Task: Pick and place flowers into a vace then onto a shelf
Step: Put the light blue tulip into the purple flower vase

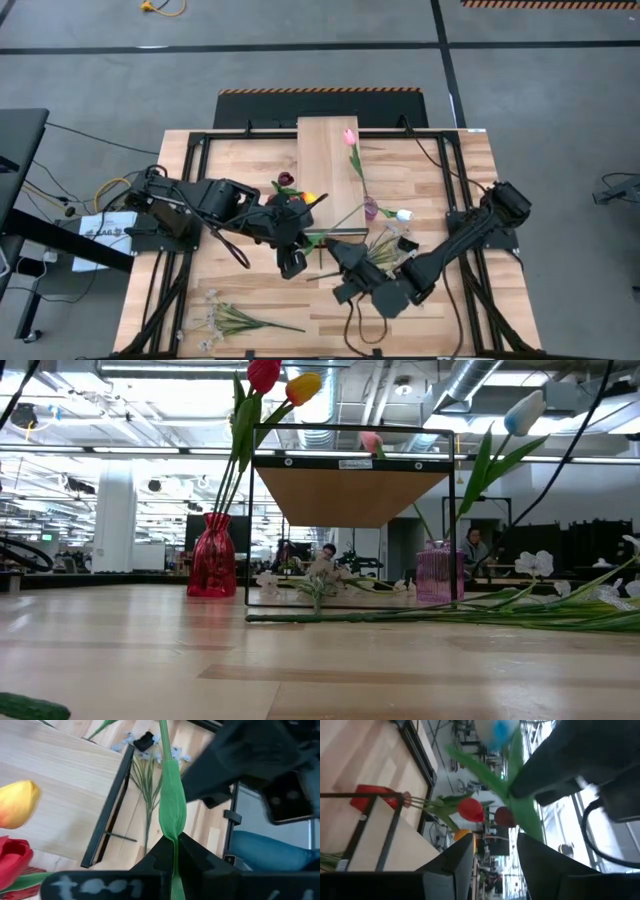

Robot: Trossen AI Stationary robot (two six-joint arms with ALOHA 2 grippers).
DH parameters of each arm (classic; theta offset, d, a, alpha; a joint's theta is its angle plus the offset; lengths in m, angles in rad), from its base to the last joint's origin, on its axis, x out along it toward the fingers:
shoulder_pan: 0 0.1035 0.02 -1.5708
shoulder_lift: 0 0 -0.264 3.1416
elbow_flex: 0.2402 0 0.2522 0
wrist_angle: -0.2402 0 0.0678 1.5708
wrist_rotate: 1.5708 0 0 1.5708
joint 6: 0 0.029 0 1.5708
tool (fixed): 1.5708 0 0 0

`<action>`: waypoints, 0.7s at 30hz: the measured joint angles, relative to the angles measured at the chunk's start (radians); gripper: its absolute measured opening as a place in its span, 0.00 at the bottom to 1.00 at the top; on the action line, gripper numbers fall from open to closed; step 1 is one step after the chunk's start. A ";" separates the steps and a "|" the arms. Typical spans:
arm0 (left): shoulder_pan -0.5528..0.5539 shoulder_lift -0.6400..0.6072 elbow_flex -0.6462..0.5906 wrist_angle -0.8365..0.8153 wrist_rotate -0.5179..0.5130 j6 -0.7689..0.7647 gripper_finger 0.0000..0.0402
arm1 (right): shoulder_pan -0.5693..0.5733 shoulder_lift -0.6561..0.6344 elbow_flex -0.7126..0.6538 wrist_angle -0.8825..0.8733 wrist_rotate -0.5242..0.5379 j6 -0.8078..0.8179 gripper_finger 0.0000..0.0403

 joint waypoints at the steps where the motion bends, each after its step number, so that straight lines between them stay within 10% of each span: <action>1: 0.000 0.000 0.000 0.000 0.001 0.000 0.01 | -0.010 0.000 0.000 0.005 0.000 -0.001 0.36; 21: 0.000 0.000 0.000 -0.056 -0.009 0.007 0.02 | 0.006 0.001 0.000 0.050 -0.060 -0.083 0.33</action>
